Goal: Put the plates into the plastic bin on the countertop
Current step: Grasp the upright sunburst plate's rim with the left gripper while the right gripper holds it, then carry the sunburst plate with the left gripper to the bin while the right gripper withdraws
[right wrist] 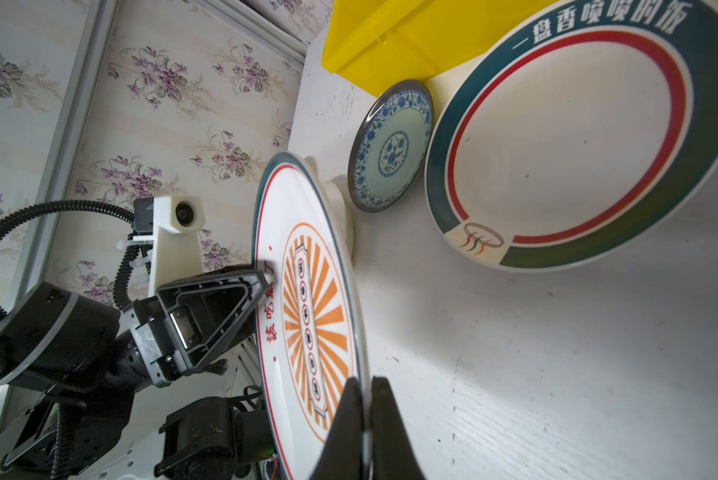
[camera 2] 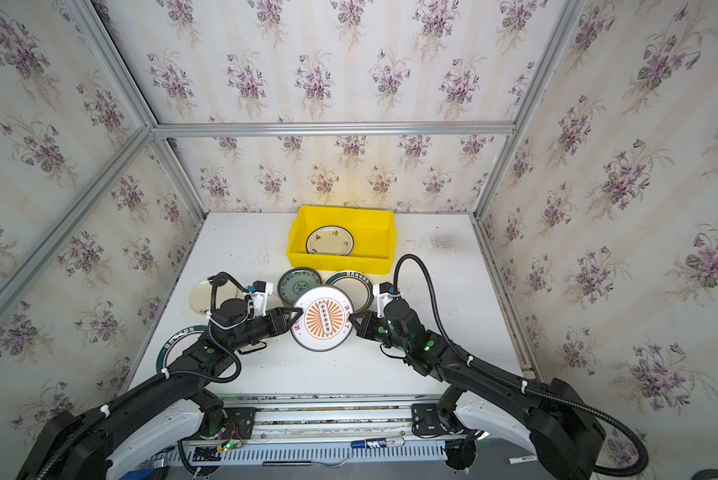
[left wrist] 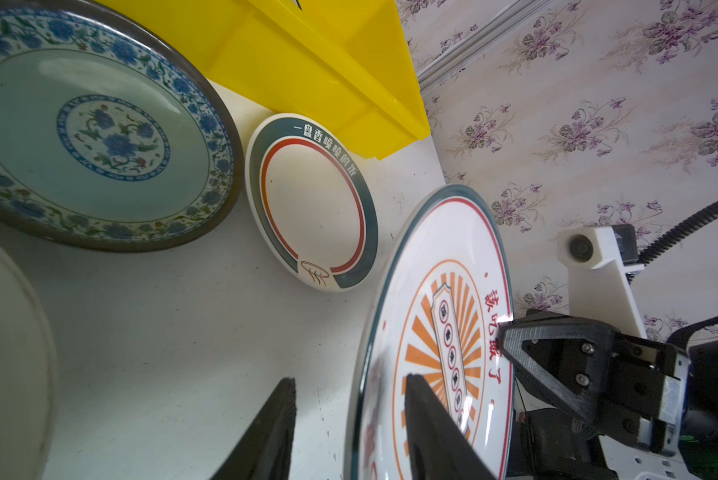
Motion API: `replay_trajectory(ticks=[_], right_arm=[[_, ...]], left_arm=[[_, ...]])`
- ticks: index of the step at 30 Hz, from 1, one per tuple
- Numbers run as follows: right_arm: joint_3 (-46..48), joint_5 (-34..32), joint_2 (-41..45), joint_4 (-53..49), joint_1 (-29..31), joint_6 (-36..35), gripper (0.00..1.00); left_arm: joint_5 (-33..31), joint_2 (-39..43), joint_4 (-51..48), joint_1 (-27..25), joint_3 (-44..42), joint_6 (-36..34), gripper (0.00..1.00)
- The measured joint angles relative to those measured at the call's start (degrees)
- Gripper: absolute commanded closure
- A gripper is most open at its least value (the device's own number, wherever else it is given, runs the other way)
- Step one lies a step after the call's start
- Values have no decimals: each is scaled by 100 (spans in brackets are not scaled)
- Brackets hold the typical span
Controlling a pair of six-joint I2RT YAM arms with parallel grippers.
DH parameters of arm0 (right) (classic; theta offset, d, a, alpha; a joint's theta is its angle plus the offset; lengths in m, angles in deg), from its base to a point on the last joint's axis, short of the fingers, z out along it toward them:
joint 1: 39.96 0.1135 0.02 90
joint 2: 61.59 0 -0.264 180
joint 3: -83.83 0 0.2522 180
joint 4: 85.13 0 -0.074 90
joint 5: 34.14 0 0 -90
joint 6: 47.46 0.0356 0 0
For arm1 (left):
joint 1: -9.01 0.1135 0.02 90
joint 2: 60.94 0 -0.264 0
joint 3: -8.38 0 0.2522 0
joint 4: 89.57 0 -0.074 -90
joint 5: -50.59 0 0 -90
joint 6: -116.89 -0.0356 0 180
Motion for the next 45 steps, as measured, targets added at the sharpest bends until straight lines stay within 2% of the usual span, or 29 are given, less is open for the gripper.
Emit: replay_trajectory(ticks=[3, 7, 10, 11, 13, 15, 16, 18, 20, 24, 29, 34, 39, 45], right_arm=[[0, 2, 4, 2, -7, -2, 100], [0, -7, -28, -13, -37, -4, 100], [0, -70, -96, -114, -46, 0, 82], [2, -90, -118, -186, -52, 2, 75], [0, -24, -133, -127, -35, -4, 50], [0, 57, -129, -22, -35, -28, 37], [0, 81, -116, 20, -35, -46, 32], [0, 87, -74, 44, -35, -48, 29], [0, 85, -9, 42, -37, -52, 20], [-155, 20, 155, -164, -52, -157, 9], [-533, -334, 345, -901, -63, -472, 5], [-1193, -883, 404, -1845, -63, -708, 1], [-1198, -1338, 531, -2356, -70, -826, 0], [-1198, -1720, 680, -2557, -74, -1071, 0]], left_arm=[[42, -114, 116, -66, 42, 66, 80], [50, -232, 195, -120, 101, 125, 84], [111, -251, 289, -127, 116, 238, 98], [164, -245, 376, -133, 142, 225, 99], [155, -249, 396, -149, 162, 153, 100], [125, -251, 323, -149, 166, 157, 100], [114, -247, 264, -146, 177, 146, 100], [42, -234, 179, -146, 219, 101, 100], [-33, -216, 55, -144, 306, 55, 100], [-234, -214, -389, -136, 739, -68, 100], [-509, -431, -758, -20, 1547, -260, 100], [-468, -1086, -955, 260, 2647, -387, 100], [-448, -1947, -1113, 402, 3818, -542, 100], [-662, -2968, -1283, 540, 4811, -761, 100]])
